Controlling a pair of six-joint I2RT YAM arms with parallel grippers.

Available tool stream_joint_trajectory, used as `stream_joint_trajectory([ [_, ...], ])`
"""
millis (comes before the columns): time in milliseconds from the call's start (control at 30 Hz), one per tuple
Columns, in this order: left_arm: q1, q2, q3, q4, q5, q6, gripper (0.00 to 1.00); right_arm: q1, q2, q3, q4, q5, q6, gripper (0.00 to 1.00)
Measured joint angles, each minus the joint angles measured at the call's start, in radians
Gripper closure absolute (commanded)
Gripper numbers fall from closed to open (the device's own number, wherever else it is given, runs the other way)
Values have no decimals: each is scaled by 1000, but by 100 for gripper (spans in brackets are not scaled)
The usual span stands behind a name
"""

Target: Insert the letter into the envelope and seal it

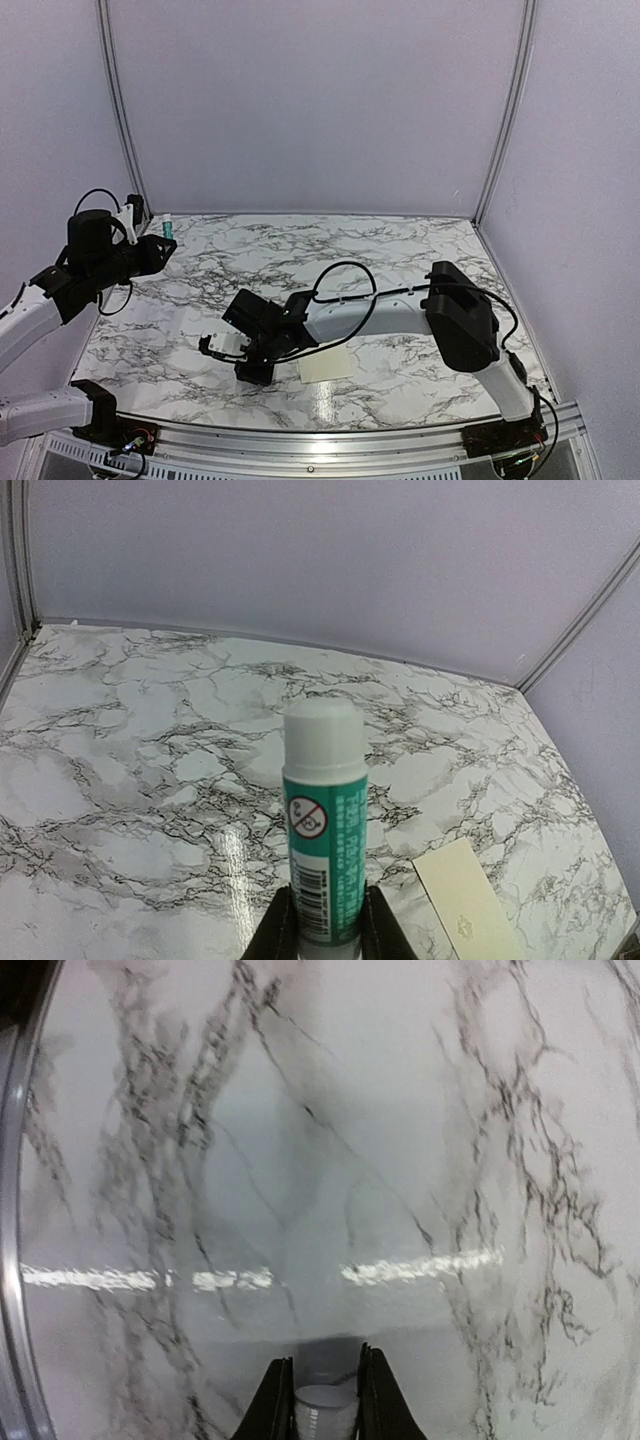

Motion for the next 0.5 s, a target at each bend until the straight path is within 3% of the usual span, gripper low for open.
stream_joint_trajectory([
  [267,0,26,0,19,15,0,86,-47,-21,-46,-3,4,-19,65],
  [500,0,31,0,28,26,0,86,-43,-5,-7,-58,0,-33,60],
])
